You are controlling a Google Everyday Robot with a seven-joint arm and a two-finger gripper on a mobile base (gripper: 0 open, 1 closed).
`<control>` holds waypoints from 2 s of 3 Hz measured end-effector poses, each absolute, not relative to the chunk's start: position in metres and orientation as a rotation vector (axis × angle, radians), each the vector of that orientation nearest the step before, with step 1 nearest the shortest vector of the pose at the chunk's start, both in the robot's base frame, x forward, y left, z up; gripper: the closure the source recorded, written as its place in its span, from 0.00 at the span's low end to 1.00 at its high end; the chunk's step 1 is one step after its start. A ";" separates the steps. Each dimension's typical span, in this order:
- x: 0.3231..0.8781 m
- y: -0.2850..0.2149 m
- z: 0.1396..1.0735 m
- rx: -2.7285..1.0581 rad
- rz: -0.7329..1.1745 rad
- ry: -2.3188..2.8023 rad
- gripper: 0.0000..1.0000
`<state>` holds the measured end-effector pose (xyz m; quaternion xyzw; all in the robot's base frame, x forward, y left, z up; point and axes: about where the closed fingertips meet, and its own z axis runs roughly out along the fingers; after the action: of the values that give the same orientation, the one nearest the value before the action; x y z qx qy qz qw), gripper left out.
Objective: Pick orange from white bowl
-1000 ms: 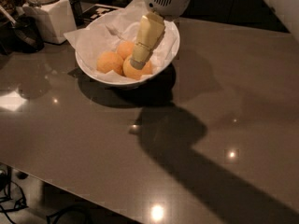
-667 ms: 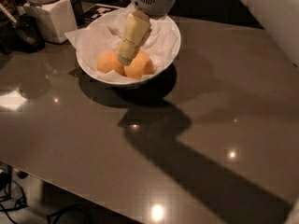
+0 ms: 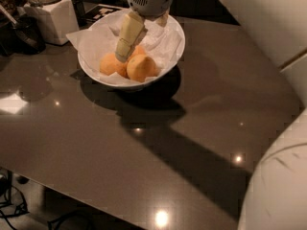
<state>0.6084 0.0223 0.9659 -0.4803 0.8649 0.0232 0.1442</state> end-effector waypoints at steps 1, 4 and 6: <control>0.614 0.028 0.952 -1.365 0.070 2.533 0.15; 0.633 0.041 0.928 -1.387 0.018 2.569 0.21; 0.647 0.037 0.912 -1.386 0.023 2.603 0.37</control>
Offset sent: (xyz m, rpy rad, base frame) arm 0.0042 0.0054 -0.0371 -0.0755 0.1013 -0.0487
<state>0.6465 0.0370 0.9116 -0.4677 0.8786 0.0079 0.0961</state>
